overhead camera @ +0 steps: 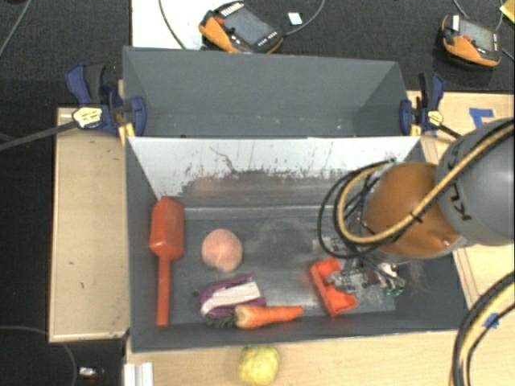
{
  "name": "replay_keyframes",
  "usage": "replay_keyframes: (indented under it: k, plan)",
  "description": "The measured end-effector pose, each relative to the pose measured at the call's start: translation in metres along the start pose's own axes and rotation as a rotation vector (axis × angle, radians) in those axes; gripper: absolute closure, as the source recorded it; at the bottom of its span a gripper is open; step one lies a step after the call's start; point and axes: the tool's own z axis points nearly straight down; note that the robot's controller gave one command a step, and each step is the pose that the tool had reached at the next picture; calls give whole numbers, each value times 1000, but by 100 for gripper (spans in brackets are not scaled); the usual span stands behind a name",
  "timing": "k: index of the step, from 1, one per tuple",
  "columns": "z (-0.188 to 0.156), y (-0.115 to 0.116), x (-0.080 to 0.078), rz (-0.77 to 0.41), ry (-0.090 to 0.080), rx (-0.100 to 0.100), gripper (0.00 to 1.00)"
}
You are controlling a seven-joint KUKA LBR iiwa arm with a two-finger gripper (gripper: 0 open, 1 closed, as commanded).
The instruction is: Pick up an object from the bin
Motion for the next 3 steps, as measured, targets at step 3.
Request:
replay_keyframes:
  k: [3]
  plan:
    - [-31, 9, 1, -238, -11, -3, 100]
